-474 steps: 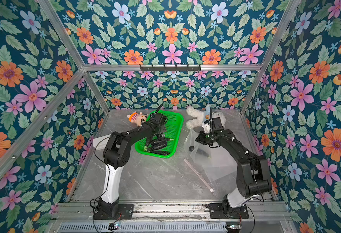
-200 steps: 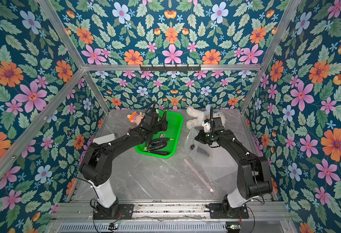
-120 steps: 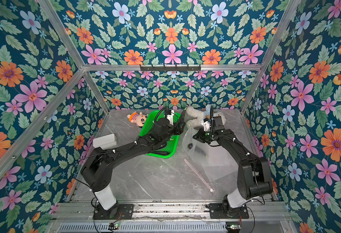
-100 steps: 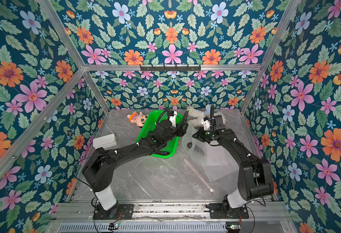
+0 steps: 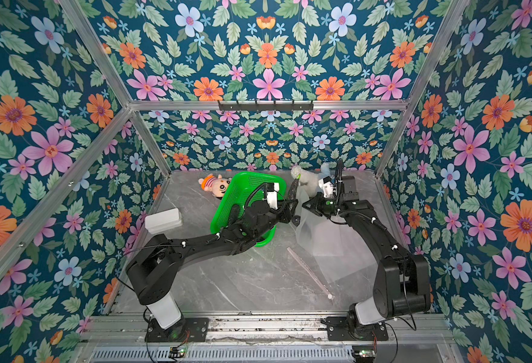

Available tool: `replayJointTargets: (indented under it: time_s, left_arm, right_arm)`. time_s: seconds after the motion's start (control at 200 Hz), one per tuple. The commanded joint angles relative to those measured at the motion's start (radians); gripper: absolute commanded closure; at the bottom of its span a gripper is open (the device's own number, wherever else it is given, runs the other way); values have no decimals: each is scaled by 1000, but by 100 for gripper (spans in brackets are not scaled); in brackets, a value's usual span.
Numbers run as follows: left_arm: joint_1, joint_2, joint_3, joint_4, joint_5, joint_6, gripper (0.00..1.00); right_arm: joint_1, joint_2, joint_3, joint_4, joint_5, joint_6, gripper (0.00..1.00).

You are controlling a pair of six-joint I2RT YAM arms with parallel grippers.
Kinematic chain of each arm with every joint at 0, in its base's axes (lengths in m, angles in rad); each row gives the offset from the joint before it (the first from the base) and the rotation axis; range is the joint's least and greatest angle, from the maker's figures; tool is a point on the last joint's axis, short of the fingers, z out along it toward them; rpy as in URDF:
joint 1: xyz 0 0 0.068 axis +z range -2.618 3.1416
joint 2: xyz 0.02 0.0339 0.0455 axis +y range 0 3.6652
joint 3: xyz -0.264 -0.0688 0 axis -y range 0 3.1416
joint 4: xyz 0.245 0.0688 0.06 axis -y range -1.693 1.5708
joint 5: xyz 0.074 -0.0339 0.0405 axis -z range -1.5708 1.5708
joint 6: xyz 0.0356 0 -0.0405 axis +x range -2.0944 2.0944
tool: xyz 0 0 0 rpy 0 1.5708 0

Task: Place the eggplant in a zip-top bag and seal the zipper
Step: Place the eggplant in the zipper food storage bag.

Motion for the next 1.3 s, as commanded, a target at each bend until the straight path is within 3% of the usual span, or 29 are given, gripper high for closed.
replayJointTargets:
  time_s: [0.0,0.261,0.591,1.298]
  left_arm:
    - [-7,-2,-8,34,6,5,62]
    - [-14,16,-7,9,53,-10,58]
    - [-14,9,2,-24,83,14,38]
    - [37,-71,62,-248,32,66,37]
  right_arm:
    - [1,4,11,37,-29,19,100]
    - [-6,15,26,41,-29,17,100]
    - [-16,16,30,39,-24,8,100]
    - [-19,-33,57,-60,85,-104,100]
